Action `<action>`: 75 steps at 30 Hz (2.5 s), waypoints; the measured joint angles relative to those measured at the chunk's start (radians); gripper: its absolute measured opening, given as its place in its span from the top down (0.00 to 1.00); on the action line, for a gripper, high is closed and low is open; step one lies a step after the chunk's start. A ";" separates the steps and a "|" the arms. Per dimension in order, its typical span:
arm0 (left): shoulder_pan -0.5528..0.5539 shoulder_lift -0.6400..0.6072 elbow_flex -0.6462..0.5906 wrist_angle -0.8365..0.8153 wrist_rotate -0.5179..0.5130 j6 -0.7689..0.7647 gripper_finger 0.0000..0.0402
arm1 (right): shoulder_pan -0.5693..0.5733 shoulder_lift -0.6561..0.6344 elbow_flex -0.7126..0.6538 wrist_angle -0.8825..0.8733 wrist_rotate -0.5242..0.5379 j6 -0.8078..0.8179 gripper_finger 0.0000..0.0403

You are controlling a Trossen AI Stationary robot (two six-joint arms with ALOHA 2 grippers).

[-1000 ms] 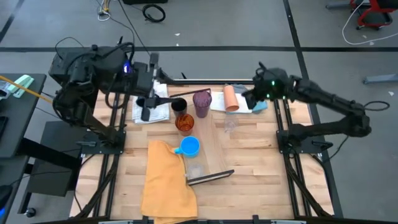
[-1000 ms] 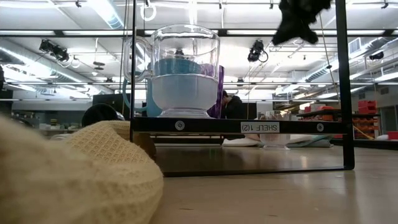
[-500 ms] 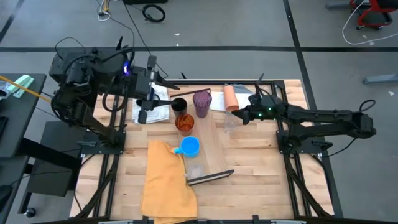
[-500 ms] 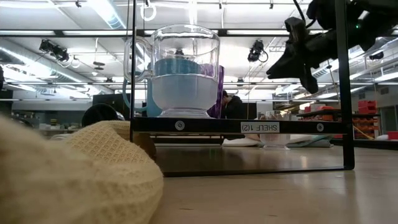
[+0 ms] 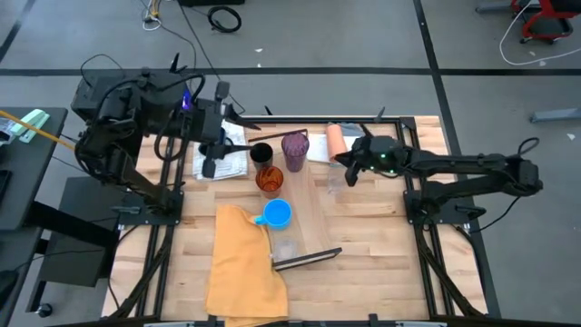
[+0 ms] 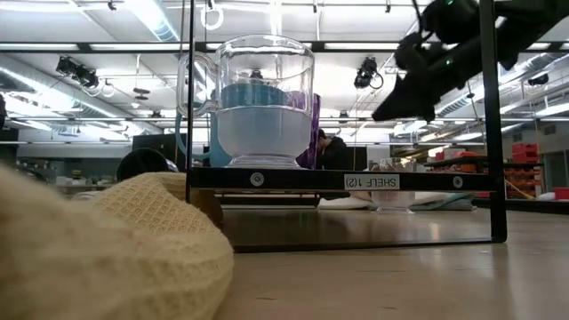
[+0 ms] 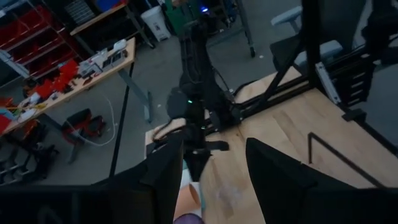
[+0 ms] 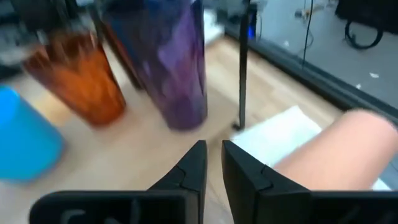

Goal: Stack small to large cups/mugs on shelf
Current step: Put the light orange cup on the shelf

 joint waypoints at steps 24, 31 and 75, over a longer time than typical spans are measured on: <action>0.167 0.001 0.000 0.029 -0.025 -0.073 0.57 | -0.139 0.103 0.215 -0.456 0.040 -0.247 0.95; 0.202 0.001 0.000 0.024 -0.037 -0.064 0.57 | -0.192 0.166 0.215 -0.527 -0.074 -0.292 0.86; 0.287 0.001 0.000 -0.067 -0.040 -0.047 0.60 | -0.316 0.390 0.323 -0.337 0.132 -0.246 0.60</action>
